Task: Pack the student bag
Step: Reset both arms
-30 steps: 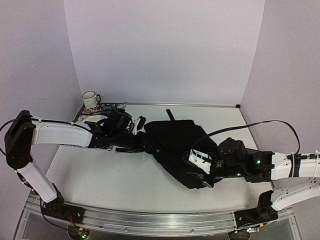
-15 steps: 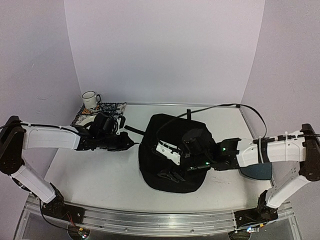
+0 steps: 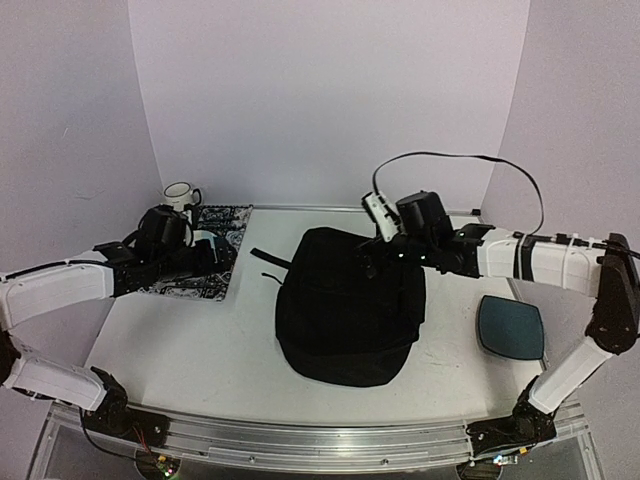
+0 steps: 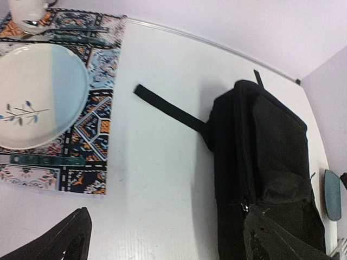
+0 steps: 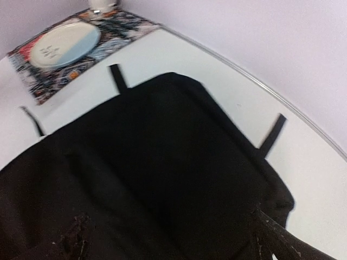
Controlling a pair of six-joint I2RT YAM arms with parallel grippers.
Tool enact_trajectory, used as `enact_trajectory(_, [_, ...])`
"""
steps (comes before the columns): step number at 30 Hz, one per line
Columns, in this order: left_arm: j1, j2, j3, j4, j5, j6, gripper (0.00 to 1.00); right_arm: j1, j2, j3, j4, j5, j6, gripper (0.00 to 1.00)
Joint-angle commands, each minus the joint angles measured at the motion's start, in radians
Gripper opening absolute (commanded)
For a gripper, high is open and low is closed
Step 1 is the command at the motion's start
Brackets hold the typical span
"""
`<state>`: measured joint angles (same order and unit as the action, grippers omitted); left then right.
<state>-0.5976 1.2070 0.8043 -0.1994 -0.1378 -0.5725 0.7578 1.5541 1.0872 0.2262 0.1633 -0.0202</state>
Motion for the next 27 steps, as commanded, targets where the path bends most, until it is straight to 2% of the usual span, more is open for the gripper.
enact_trajectory(1, [0.022,-0.158,0.04,-0.104,-0.14,0.044,1.0,-0.124,-0.199,-0.104,-0.043,0.181,0.149,0.98])
enact_trajectory(7, [0.022,-0.394,0.04,-0.185,-0.259,0.075,0.99,-0.173,-0.476,-0.279,-0.05,0.365,0.226,0.98])
enact_trajectory(16, [0.022,-0.688,-0.033,-0.226,-0.405,0.089,1.0,-0.173,-0.867,-0.523,-0.047,0.479,0.262,0.98])
enact_trajectory(23, [0.022,-0.793,-0.09,-0.225,-0.445,0.038,0.99,-0.173,-1.083,-0.66,-0.016,0.51,0.264,0.98])
enact_trajectory(27, [0.022,-0.806,-0.089,-0.224,-0.459,0.042,1.0,-0.173,-1.13,-0.698,0.007,0.506,0.256,0.98])
